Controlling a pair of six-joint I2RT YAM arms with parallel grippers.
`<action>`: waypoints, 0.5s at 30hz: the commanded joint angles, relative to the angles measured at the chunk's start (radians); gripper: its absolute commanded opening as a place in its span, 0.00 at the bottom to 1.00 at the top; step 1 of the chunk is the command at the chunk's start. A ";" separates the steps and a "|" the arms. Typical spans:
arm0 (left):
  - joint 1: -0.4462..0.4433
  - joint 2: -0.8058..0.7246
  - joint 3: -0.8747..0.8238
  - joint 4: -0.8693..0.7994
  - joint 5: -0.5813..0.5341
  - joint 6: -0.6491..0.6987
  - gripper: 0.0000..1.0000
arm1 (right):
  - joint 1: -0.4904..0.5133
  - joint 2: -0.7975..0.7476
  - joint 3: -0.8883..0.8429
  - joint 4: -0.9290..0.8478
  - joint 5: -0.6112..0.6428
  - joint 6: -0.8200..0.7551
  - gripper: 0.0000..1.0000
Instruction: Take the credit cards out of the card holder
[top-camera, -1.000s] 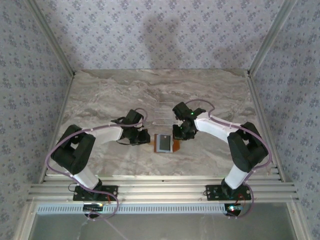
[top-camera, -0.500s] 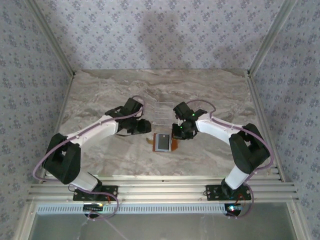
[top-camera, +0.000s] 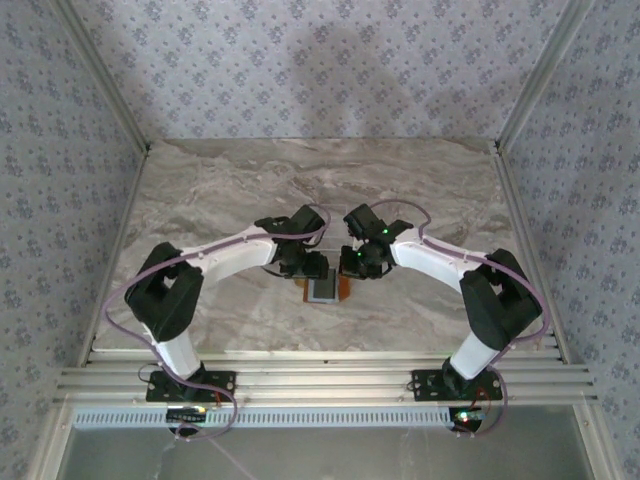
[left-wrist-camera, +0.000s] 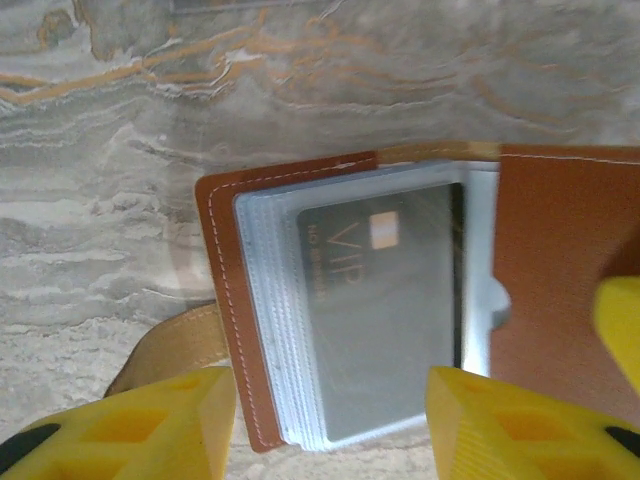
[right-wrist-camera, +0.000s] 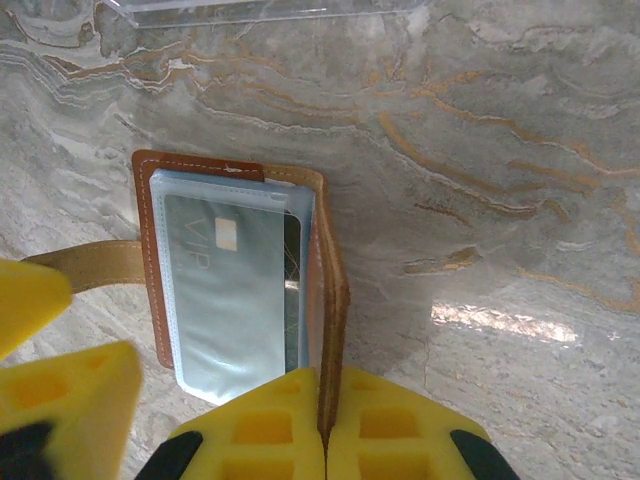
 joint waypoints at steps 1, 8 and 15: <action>-0.005 0.029 0.007 -0.013 -0.035 0.002 0.54 | 0.008 -0.019 0.011 0.005 -0.014 0.016 0.00; -0.004 0.082 -0.017 0.028 -0.018 0.003 0.49 | 0.011 -0.020 0.001 0.016 -0.021 0.012 0.00; 0.014 0.108 -0.048 0.015 -0.026 -0.004 0.43 | 0.000 -0.010 -0.012 0.002 -0.006 -0.018 0.05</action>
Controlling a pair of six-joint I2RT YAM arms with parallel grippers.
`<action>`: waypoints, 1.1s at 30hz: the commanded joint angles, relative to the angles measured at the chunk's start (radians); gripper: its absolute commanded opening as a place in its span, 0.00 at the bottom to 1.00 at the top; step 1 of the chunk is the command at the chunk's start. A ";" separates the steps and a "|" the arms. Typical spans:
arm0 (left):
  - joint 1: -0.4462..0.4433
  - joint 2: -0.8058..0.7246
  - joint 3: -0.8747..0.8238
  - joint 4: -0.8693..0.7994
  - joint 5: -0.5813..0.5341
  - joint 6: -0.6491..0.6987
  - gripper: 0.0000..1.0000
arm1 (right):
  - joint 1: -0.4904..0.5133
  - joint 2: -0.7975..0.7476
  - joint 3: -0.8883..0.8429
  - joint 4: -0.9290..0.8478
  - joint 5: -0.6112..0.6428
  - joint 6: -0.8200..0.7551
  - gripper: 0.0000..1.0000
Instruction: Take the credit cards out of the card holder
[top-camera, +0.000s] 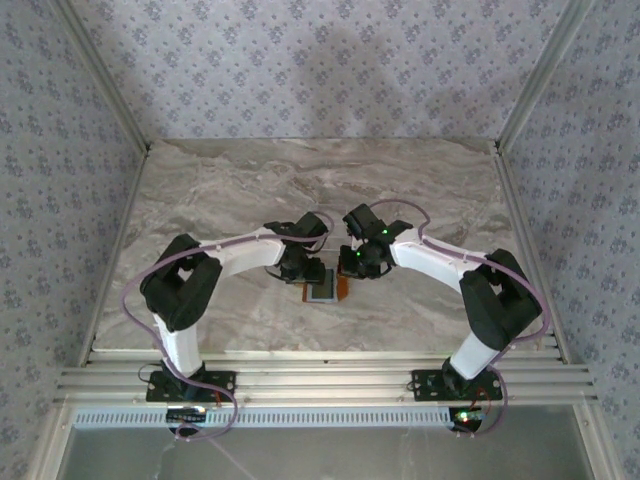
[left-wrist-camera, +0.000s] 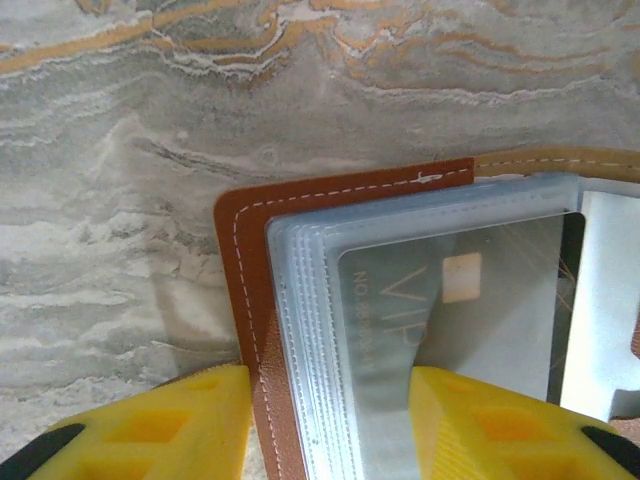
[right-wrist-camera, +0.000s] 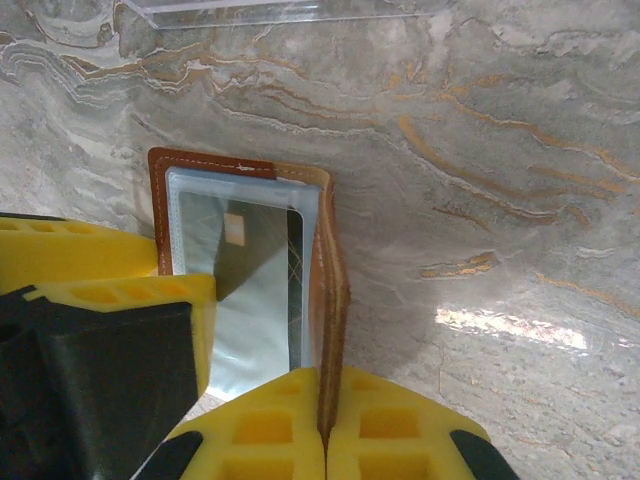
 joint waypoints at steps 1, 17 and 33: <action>0.011 0.015 -0.038 -0.018 -0.011 -0.002 0.42 | -0.007 -0.006 -0.010 -0.026 0.014 -0.026 0.09; 0.030 -0.011 -0.082 0.001 0.014 -0.014 0.42 | -0.065 0.087 -0.107 0.017 0.186 -0.142 0.32; 0.049 -0.152 -0.134 0.088 0.059 -0.037 0.44 | 0.009 0.032 -0.053 -0.041 0.312 -0.183 0.44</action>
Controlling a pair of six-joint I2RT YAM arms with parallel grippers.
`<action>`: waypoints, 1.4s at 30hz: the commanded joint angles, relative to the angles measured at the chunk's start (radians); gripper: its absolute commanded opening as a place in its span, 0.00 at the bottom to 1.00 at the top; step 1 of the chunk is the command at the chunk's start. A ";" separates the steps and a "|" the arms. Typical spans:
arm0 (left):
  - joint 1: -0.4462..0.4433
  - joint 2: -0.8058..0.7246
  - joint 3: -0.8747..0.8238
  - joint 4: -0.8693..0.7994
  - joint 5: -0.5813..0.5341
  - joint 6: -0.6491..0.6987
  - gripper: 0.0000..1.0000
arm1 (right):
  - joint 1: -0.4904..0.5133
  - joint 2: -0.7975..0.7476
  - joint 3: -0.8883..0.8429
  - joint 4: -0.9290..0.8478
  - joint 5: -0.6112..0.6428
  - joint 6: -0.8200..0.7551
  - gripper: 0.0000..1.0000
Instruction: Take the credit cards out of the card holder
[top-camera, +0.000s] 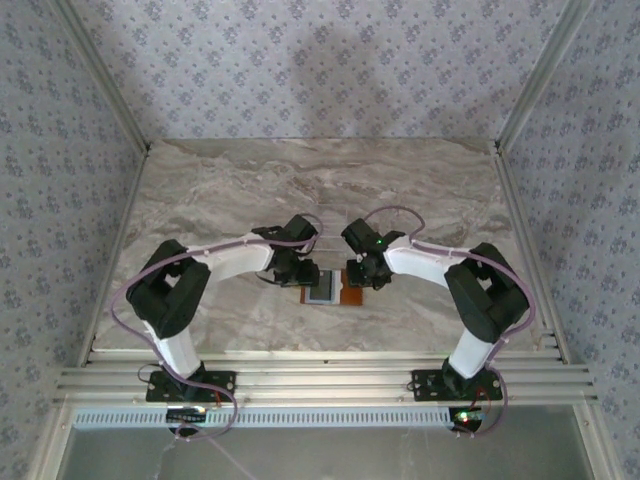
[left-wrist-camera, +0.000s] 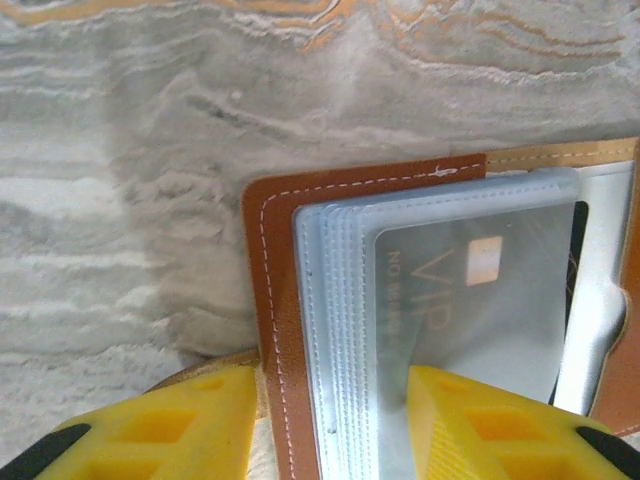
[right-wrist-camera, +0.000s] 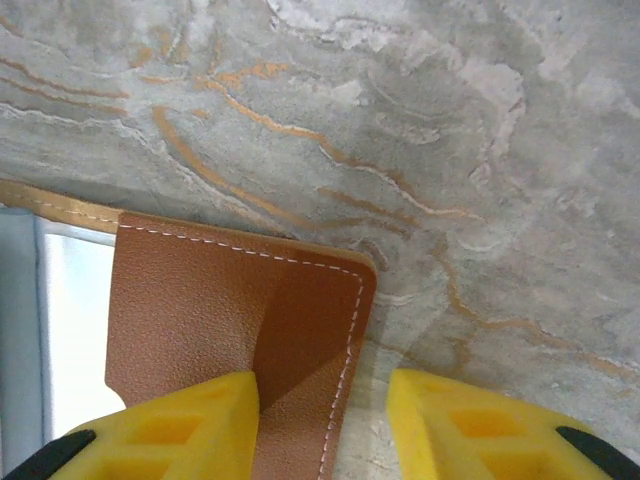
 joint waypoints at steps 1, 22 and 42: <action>0.017 -0.076 -0.021 0.015 0.015 -0.024 0.45 | -0.004 -0.047 0.040 -0.077 0.044 -0.018 0.44; 0.027 -0.065 0.009 0.005 0.044 -0.037 0.33 | 0.007 -0.154 0.123 -0.126 -0.159 0.044 0.34; 0.009 0.021 0.013 0.044 0.043 -0.017 0.30 | -0.047 0.018 -0.100 0.347 -0.515 0.166 0.23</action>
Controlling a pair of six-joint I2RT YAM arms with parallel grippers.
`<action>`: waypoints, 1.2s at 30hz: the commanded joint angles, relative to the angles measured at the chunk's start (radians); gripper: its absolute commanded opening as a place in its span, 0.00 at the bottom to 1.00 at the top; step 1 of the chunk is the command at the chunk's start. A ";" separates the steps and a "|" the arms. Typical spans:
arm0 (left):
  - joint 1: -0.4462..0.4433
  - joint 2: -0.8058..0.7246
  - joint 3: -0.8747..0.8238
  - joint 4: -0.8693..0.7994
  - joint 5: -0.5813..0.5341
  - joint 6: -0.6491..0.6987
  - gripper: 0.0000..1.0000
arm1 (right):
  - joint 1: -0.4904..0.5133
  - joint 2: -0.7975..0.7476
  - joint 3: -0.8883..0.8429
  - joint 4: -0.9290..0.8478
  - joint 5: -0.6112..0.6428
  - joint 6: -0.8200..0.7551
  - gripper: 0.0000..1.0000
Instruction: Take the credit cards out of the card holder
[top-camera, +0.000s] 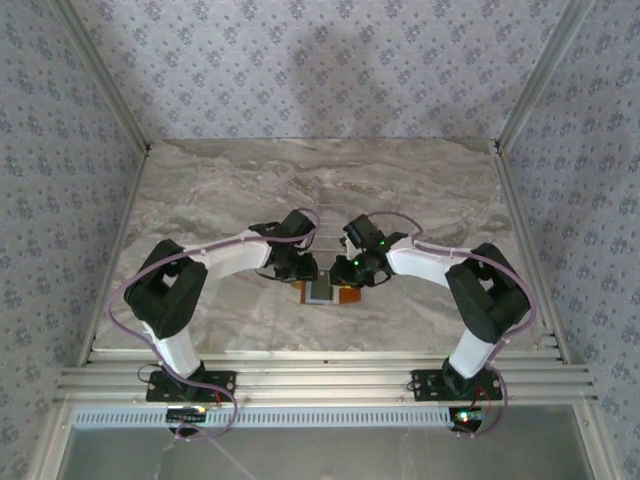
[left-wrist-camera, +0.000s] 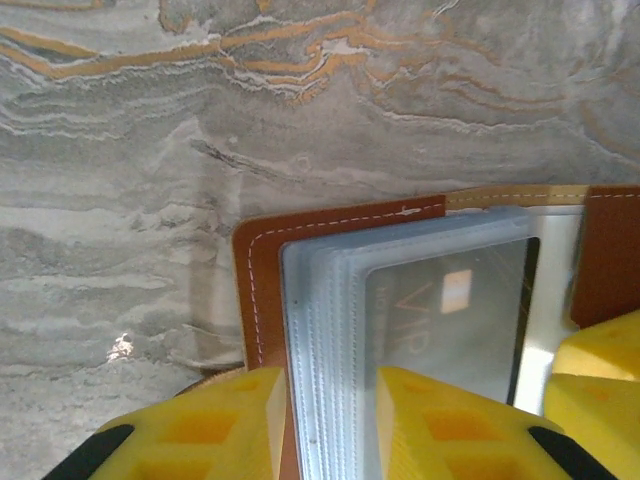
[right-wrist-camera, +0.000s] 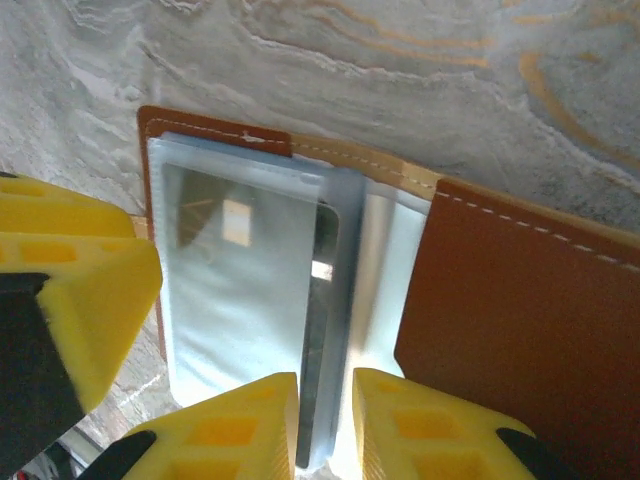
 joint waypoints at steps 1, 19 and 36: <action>-0.002 0.005 -0.029 0.048 0.032 0.014 0.30 | -0.028 0.016 -0.069 0.165 -0.104 0.042 0.23; 0.058 -0.076 -0.168 0.143 0.109 -0.011 0.26 | -0.040 0.072 -0.125 0.391 -0.230 0.079 0.21; 0.066 -0.023 -0.153 0.085 0.098 0.016 0.23 | -0.031 0.077 -0.117 0.414 -0.249 0.110 0.15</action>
